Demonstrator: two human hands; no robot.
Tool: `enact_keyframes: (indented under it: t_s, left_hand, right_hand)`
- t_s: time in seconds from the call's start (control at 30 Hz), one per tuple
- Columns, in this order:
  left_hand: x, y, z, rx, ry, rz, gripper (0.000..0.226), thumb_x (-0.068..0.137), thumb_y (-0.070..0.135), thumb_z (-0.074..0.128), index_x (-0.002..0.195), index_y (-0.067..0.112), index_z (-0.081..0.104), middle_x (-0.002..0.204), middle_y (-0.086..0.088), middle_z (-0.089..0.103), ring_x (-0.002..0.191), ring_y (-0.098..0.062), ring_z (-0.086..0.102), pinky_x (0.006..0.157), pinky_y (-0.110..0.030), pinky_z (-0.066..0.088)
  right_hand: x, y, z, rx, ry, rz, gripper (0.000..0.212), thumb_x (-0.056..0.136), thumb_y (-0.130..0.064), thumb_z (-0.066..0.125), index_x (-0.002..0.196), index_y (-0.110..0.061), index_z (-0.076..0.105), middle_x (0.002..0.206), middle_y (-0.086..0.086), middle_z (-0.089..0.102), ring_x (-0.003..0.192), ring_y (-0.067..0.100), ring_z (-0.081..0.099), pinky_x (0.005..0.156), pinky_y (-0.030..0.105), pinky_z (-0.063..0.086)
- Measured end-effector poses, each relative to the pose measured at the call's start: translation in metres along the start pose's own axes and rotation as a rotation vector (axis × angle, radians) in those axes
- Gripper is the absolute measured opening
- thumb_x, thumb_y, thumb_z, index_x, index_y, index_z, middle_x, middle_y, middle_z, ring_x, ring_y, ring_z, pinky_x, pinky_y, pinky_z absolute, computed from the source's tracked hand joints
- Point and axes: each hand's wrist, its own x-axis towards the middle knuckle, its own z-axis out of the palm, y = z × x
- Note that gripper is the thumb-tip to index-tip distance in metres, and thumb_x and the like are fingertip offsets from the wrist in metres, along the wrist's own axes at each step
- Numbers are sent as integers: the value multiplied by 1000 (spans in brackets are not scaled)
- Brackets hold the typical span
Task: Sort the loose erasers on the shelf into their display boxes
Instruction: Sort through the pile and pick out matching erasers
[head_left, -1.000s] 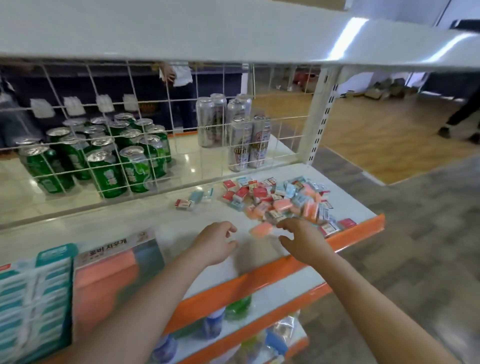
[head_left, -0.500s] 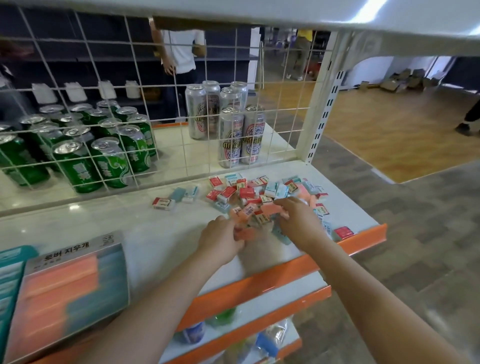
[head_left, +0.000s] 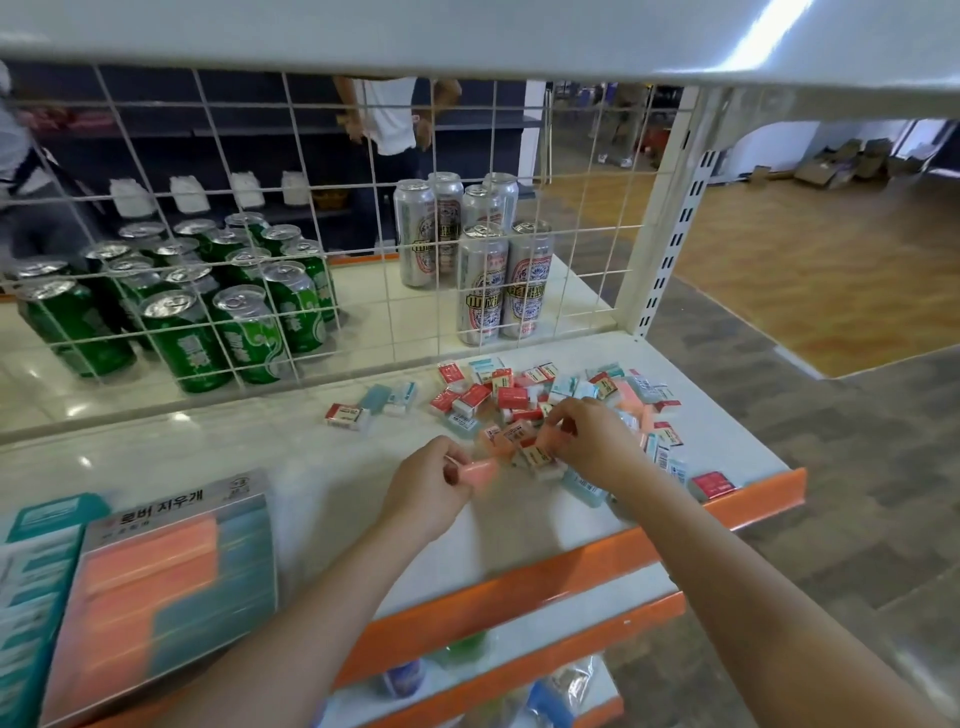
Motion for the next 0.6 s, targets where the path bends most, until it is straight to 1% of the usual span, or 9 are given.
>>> enact_keyframes:
  t_s: [0.1, 0.13, 0.2, 0.27, 0.33, 0.4, 0.5, 0.53, 0.6]
  left_hand:
    - [-3, -4, -14, -85, 33, 0, 28, 79, -1, 61, 80, 25, 52, 66, 6, 49, 58, -10, 45, 54, -21, 36]
    - [-4, -5, -20, -89, 42, 5, 27, 78, -3, 60, 83, 23, 53, 68, 5, 49, 59, -11, 45, 55, -20, 36]
    - [-7, -6, -33, -84, 65, 21, 26, 76, -3, 60, 90, 18, 55, 71, 5, 51, 64, -12, 48, 59, -20, 39]
    - [-10, -8, -47, -34, 77, 44, 25, 77, 1, 61, 92, 19, 55, 73, 5, 53, 67, -13, 50, 66, -26, 42]
    - [-13, -10, -60, 68, 61, 75, 22, 80, 7, 60, 95, 22, 54, 75, 5, 54, 71, -14, 53, 70, -28, 43]
    - [-16, -12, -68, 180, 17, 108, 21, 83, 12, 58, 102, 21, 55, 79, 6, 54, 77, -15, 54, 72, -28, 42]
    - [-20, -14, -70, 260, -36, 130, 23, 86, 17, 57, 109, 17, 58, 86, 5, 55, 82, -15, 54, 74, -25, 41]
    - [-21, -15, -69, 270, -47, 128, 22, 87, 20, 57, 109, 17, 59, 87, 5, 55, 84, -16, 55, 75, -26, 42]
    - [-24, -17, -66, 286, -73, 108, 19, 88, 27, 56, 105, 19, 60, 87, 7, 57, 87, -17, 57, 77, -28, 44]
  right_hand:
    - [-3, -4, -1, 27, 16, -9, 18, 88, -14, 54, 105, -13, 59, 86, -3, 51, 72, 12, 47, 56, 21, 33]
    - [-4, -5, -1, 39, 13, -14, 19, 89, -15, 54, 107, -14, 60, 82, -6, 48, 69, 9, 45, 54, 20, 32]
    - [-8, -9, 0, 40, -3, -39, 21, 90, -14, 53, 109, -14, 61, 90, -3, 50, 74, 12, 47, 62, 23, 35]
    - [-12, -16, 0, 43, 0, -60, 19, 88, -10, 51, 104, -13, 61, 98, 4, 55, 81, 16, 49, 68, 26, 39]
    - [-17, -26, 3, 98, 22, -65, 15, 85, -9, 52, 97, -15, 59, 91, 1, 57, 81, 16, 51, 72, 29, 43]
    - [-25, -38, 7, 197, 31, -77, 18, 84, -9, 55, 101, -17, 59, 86, -1, 57, 79, 17, 53, 66, 27, 44]
    - [-37, -50, 23, 356, -32, -96, 28, 86, -5, 55, 110, -16, 61, 85, 1, 58, 74, 18, 55, 59, 22, 43]
    - [-40, -51, 29, 352, -34, -97, 28, 86, -5, 54, 111, -16, 62, 88, 1, 59, 75, 16, 55, 60, 20, 42]
    - [-44, -49, 38, 300, -14, -81, 25, 86, -8, 54, 108, -16, 65, 96, 3, 62, 81, 15, 55, 67, 22, 41]
